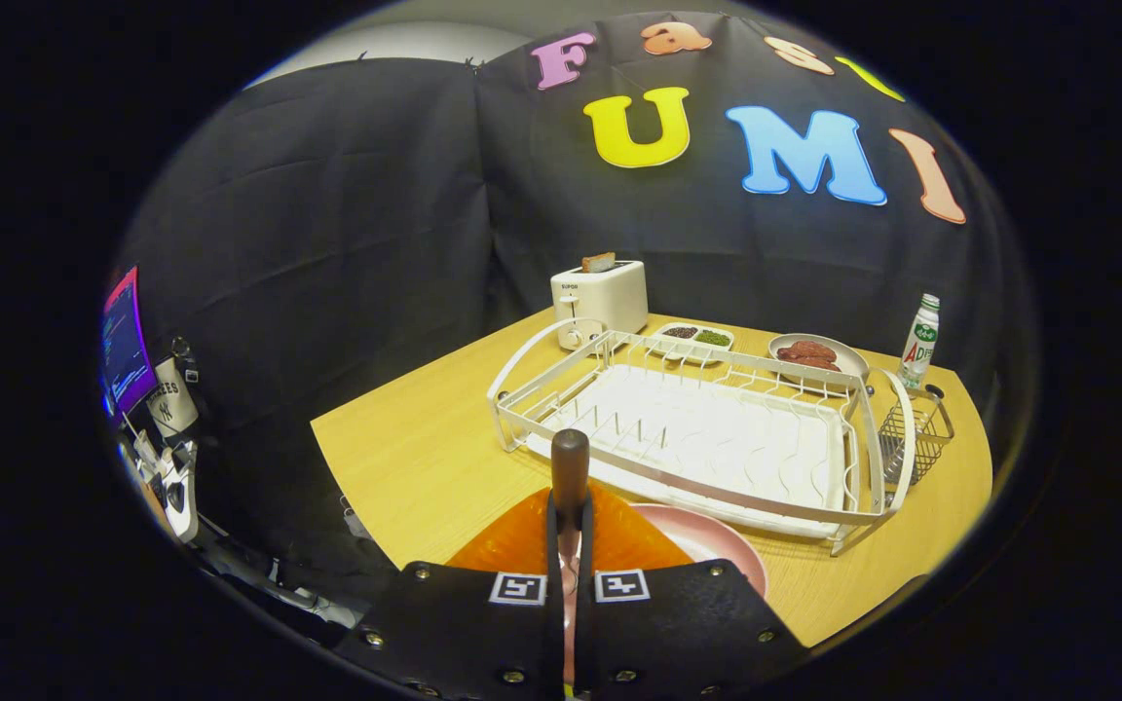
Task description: Take the plate from the dish rack, then take the spoon from the basket and place it into the plate.
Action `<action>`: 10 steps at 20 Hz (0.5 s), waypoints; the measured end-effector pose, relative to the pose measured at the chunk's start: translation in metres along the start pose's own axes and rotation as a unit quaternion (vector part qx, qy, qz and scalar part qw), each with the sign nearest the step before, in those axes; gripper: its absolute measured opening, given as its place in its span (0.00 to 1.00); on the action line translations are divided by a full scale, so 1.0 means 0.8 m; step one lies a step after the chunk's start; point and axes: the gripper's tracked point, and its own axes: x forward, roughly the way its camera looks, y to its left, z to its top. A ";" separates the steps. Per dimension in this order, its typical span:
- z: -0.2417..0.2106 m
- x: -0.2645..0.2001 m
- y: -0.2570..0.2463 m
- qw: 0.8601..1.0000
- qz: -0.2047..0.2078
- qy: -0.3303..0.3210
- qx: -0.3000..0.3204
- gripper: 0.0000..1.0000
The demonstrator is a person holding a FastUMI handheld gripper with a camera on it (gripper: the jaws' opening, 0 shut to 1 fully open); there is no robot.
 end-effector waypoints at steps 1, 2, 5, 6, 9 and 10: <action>0.003 0.000 -0.001 1.000 -0.002 -0.008 -0.002 0.04; 0.000 -0.001 -0.003 1.000 -0.005 -0.009 -0.003 0.04; -0.003 -0.009 -0.002 1.000 -0.006 -0.012 0.005 0.07; -0.004 -0.008 -0.005 1.000 -0.007 -0.009 0.007 0.10; 0.002 -0.021 -0.012 1.000 -0.014 -0.016 0.010 0.12; 0.006 -0.024 -0.015 1.000 -0.014 -0.019 0.011 0.13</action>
